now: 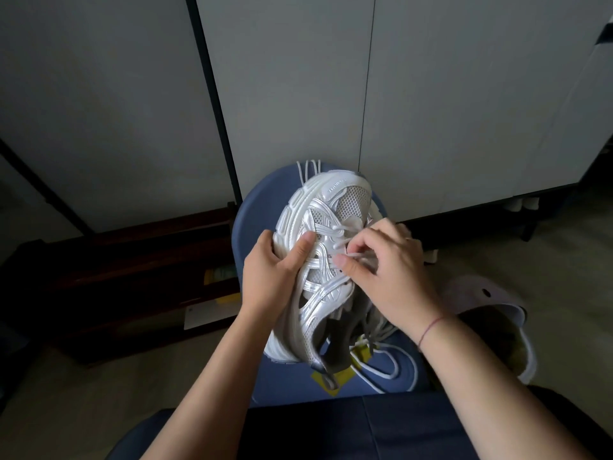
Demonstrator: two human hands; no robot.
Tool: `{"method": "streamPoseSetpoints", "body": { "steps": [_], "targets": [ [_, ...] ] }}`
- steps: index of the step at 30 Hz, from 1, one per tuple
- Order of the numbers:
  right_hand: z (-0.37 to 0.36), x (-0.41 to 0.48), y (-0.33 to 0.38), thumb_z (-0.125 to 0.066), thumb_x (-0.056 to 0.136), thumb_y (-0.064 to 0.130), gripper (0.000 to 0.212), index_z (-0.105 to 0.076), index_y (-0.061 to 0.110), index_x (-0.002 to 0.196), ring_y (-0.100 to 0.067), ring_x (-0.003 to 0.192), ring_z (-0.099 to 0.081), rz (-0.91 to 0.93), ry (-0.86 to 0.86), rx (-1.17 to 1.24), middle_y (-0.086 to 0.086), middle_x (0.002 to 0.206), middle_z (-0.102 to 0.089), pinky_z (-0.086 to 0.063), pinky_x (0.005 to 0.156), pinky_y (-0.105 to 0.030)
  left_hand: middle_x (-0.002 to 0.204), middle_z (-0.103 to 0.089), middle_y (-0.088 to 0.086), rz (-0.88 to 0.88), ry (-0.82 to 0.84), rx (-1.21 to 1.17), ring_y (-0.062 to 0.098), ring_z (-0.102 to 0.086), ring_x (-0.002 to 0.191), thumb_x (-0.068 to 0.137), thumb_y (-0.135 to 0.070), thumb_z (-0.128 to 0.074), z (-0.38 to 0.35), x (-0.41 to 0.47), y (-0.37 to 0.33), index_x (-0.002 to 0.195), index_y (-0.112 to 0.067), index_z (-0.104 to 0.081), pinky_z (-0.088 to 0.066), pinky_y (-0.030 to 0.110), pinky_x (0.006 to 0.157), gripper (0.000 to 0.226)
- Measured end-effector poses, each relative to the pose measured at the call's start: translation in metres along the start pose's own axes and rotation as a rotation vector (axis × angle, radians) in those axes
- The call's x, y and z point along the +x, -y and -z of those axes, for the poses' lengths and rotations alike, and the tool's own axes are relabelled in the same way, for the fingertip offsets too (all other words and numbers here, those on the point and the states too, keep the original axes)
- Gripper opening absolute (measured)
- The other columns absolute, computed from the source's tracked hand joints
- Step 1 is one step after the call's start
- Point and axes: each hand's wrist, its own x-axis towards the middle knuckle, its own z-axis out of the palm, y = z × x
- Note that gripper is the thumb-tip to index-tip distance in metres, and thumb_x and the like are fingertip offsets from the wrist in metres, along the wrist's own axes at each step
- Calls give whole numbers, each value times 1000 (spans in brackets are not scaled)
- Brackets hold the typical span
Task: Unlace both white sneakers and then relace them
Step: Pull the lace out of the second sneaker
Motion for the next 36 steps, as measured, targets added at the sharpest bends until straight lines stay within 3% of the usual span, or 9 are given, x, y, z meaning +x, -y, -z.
{"method": "streamPoseSetpoints", "body": {
  "steps": [4,7,12,16,19,23,28,33,36],
  "targets": [
    [-4,1,0,-56,82,44,30,-49,20,64,-11,70,-45,2,-31,128,10,70,-45,-39,66,-30,74,-65,-7,0,6,0,-4,-58,61,79,-53,-69,1,-1,0,83,-9,-57,-43,12,52,46],
    [11,6,-7,-56,84,38,28,-44,22,64,-7,61,-40,-200,-233,296,8,64,-42,-34,59,-21,73,-62,-8,11,-14,-10,-10,-56,58,82,-49,-68,6,0,-3,77,-13,-53,-40,7,51,39],
    [24,7,-38,-55,80,41,30,-43,22,62,-15,60,-43,-543,-459,327,2,63,-47,-42,63,-35,68,-57,-8,9,-56,-11,-11,-54,55,82,-47,-69,11,3,-3,72,-15,-48,-39,7,50,40],
    [12,4,-23,-58,76,39,13,-56,28,82,-24,83,-55,-339,-313,195,-2,89,-54,-49,78,-43,76,-66,-4,0,-26,-18,-2,-59,60,80,-53,-69,6,1,-1,85,-6,-57,-43,12,51,48],
    [2,-1,2,-58,80,45,23,-60,22,74,-14,79,-53,-80,-110,139,5,82,-52,-44,74,-34,77,-67,-2,-23,-17,-1,4,-60,64,80,-53,-69,4,-1,-3,86,-5,-57,-43,14,55,50],
    [-10,-3,4,-56,82,49,30,-53,22,68,-12,75,-49,8,-22,35,10,78,-48,-35,69,-29,77,-67,-2,-34,-22,16,6,-60,67,81,-50,-70,4,-1,-2,86,-5,-57,-43,13,54,47],
    [6,4,-7,-55,86,39,28,-51,16,70,-9,64,-45,-188,-242,262,4,69,-48,-35,62,-16,74,-64,-4,-17,-20,-12,-4,-57,60,80,-50,-69,7,1,-3,83,-5,-56,-42,10,52,47],
    [26,8,-33,-48,87,40,30,-48,14,73,-14,60,-41,-511,-454,286,2,66,-46,-35,61,-31,73,-63,-8,6,-31,-19,-8,-57,59,81,-50,-70,8,3,-2,80,-11,-55,-42,9,51,42],
    [20,6,-27,-51,82,41,22,-50,19,82,-23,79,-51,-406,-384,207,-2,84,-52,-44,74,-38,74,-64,-7,-9,-23,4,-6,-57,61,80,-52,-69,6,1,-2,83,-9,-56,-42,10,52,45]
  ]
}}
